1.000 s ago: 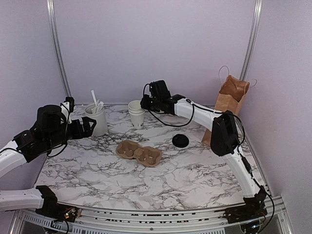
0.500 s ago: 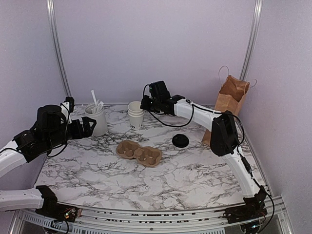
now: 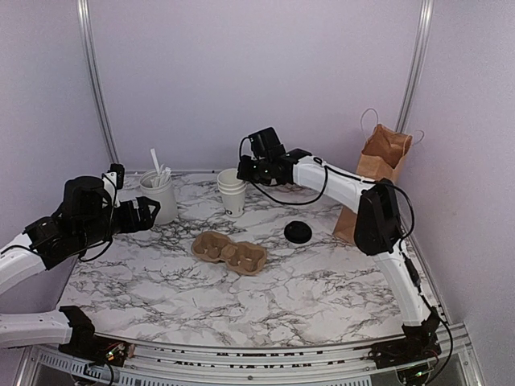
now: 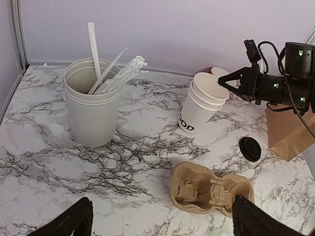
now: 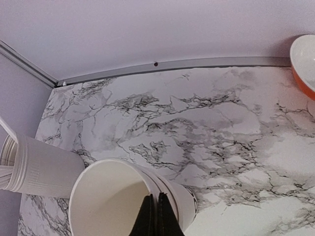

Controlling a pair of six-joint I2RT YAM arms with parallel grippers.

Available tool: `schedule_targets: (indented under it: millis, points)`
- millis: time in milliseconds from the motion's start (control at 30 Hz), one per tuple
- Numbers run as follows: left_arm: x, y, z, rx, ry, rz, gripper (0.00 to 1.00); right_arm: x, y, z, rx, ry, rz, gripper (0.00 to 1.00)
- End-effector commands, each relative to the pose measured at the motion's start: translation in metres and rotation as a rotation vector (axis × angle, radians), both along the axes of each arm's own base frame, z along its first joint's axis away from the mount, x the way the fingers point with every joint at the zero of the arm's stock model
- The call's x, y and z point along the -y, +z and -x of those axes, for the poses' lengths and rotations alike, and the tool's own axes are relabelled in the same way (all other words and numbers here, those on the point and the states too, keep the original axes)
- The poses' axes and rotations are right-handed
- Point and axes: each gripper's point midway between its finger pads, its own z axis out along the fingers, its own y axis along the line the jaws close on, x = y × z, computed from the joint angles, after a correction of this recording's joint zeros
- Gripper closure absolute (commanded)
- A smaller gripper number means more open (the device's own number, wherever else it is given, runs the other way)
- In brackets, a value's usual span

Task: Pack the takeout coffee

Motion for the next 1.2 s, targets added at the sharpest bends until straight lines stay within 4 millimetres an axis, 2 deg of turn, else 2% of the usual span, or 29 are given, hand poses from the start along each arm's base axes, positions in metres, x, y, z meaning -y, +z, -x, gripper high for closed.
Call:
schedule_targets:
  millis: [0, 300, 500, 700, 900, 1167]
  points:
    - [0.003, -0.003, -0.001, -0.005, -0.011, 0.009, 0.01, 0.015, 0.04, 0.01, 0.029, -0.004, 0.023, 1.0]
    - [0.014, -0.007, -0.002, -0.029, -0.046, 0.041, 0.01, 0.019, 0.039, 0.024, 0.004, 0.018, 0.016, 1.0]
    - [0.02, -0.01, -0.003, -0.039, -0.063, 0.063, 0.01, 0.019, 0.023, 0.03, -0.037, 0.037, 0.008, 1.0]
    - [0.02, -0.011, -0.002, -0.039, -0.065, 0.06, 0.01, 0.023, 0.013, 0.036, -0.062, 0.041, 0.025, 0.9]
    - [0.019, -0.011, -0.002, -0.037, -0.064, 0.059, 0.01, 0.026, 0.016, 0.04, -0.061, 0.044, 0.024, 0.82]
    - [0.019, -0.012, -0.003, -0.038, -0.062, 0.057, 0.01, 0.022, 0.025, 0.044, -0.043, 0.056, 0.031, 0.81]
